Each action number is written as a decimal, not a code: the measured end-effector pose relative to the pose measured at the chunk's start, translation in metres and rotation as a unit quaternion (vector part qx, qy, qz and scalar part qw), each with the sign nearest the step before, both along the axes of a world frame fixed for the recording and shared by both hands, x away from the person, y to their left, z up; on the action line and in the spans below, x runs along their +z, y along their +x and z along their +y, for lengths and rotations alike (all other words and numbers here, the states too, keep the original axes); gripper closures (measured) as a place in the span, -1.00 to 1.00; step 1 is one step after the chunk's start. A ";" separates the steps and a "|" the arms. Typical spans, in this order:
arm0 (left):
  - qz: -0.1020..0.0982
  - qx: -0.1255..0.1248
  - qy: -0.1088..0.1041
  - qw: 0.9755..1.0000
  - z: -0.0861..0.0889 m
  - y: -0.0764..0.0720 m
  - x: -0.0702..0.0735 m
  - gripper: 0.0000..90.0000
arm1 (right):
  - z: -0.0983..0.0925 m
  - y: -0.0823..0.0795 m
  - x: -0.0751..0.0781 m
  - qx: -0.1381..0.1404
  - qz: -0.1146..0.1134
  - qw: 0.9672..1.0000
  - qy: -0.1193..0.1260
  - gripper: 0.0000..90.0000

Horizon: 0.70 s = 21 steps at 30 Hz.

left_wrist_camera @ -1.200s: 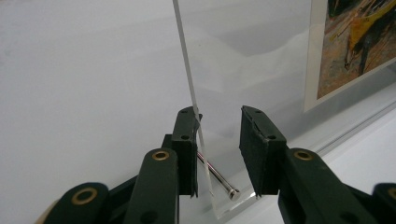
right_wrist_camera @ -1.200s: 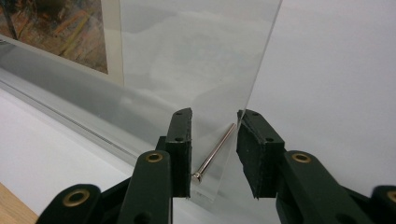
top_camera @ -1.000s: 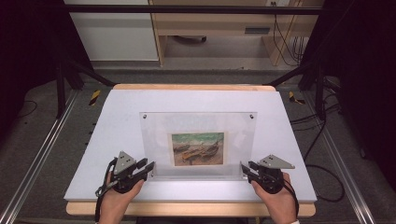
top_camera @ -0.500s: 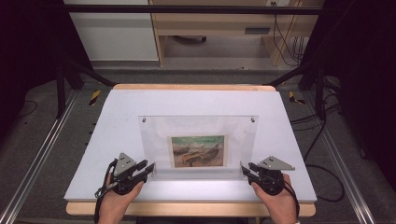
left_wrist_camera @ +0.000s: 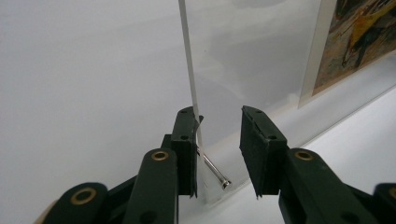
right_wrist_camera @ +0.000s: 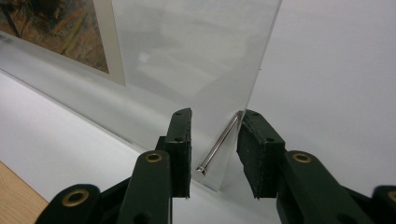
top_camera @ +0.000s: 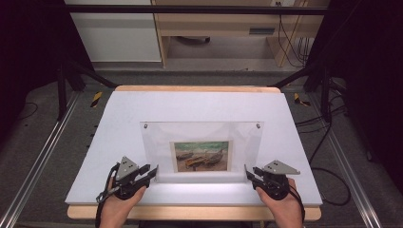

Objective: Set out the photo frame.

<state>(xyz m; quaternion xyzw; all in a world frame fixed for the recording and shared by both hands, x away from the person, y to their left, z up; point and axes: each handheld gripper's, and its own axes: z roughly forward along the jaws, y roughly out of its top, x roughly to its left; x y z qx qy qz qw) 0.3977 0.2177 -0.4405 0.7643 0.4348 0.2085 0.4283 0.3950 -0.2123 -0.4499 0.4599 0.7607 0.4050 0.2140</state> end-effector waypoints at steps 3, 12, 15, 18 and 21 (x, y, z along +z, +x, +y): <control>0.002 -0.003 0.003 1.000 0.000 -0.001 0.000 0.46 | 0.000 -0.001 -0.001 0.000 0.002 1.000 -0.001 0.45; 0.004 -0.004 0.005 1.000 0.000 -0.002 -0.001 0.46 | 0.001 -0.003 -0.001 0.002 0.004 1.000 -0.005 0.44; 0.005 -0.006 0.005 1.000 0.000 -0.002 -0.001 0.45 | 0.001 -0.003 -0.001 0.002 0.005 1.000 -0.005 0.44; 0.006 -0.010 0.000 1.000 0.001 -0.002 -0.002 0.41 | 0.000 -0.002 -0.002 0.005 0.004 1.000 -0.003 0.37; 0.005 -0.011 0.002 1.000 -0.001 -0.002 -0.004 0.10 | 0.001 -0.002 -0.001 0.002 0.006 1.000 0.005 -0.01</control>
